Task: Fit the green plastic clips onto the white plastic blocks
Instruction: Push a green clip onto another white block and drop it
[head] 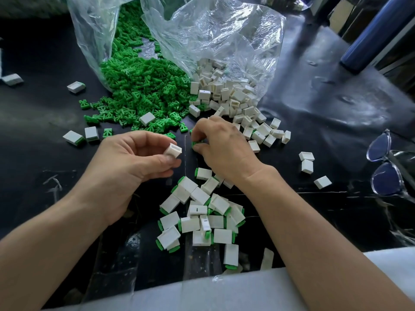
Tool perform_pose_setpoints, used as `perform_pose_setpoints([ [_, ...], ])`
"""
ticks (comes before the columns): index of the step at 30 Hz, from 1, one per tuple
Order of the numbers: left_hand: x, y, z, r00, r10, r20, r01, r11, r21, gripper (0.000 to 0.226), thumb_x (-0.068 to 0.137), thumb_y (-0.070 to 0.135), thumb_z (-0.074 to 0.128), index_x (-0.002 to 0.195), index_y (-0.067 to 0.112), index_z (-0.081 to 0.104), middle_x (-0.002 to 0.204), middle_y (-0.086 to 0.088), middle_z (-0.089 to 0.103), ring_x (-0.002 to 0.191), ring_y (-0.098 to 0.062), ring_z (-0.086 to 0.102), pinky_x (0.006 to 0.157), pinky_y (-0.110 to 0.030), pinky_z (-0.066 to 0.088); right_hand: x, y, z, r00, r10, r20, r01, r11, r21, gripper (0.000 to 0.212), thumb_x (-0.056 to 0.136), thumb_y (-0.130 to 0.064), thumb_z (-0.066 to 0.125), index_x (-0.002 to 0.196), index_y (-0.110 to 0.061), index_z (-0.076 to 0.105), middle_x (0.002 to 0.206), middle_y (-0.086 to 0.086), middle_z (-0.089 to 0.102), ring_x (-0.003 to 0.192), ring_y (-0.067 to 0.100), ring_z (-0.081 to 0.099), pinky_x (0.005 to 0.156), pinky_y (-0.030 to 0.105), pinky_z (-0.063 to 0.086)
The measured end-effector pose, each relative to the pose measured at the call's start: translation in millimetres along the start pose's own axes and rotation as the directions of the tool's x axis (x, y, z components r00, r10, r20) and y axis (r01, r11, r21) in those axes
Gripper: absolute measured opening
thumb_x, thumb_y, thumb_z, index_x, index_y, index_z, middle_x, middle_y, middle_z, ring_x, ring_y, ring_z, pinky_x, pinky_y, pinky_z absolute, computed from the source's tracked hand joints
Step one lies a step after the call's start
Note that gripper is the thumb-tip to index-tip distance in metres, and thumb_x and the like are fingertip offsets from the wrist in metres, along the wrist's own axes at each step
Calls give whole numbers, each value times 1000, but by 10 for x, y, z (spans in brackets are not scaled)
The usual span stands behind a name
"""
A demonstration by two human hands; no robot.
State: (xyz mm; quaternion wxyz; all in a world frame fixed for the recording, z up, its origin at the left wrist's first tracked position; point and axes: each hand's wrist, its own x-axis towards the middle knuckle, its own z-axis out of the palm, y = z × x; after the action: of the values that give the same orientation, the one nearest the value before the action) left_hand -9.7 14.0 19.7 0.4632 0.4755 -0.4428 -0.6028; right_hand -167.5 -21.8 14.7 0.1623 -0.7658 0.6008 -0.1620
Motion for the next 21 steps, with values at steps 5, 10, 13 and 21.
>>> perform_pose_setpoints([
  [5,-4,1,-5,1000,5,5,-5,1000,-9,28,49,11,69,76,7,65,70,-5,72,64,-13,70,53,-17,53,-26,-22,-58,997,41,-62,-30,987,156,6,90,-19,57,89,-16,51,88,1,58,86,20,54,76,28,38],
  [10,-15,8,-6,1000,7,-2,-7,1000,-19,35,40,19,72,73,8,66,71,-6,72,65,-13,70,53,-17,53,-107,-105,-189,997,12,-82,36,828,560,21,86,-7,61,75,-24,53,74,4,64,67,18,62,67,32,53],
  [13,-7,8,-6,1000,7,-6,-7,1000,-7,31,45,18,71,74,8,66,70,-5,72,64,-12,69,52,-17,52,-146,-135,-193,999,-45,-15,44,760,648,22,86,1,59,85,-21,55,78,3,64,66,11,64,68,24,54],
  [21,-9,8,0,1000,22,-16,-22,1000,19,21,52,16,70,72,12,69,68,-4,71,58,-10,66,51,-17,52,-162,-151,-209,997,-78,20,46,759,650,10,85,-2,62,84,-10,66,64,-6,62,58,6,61,57,15,50],
])
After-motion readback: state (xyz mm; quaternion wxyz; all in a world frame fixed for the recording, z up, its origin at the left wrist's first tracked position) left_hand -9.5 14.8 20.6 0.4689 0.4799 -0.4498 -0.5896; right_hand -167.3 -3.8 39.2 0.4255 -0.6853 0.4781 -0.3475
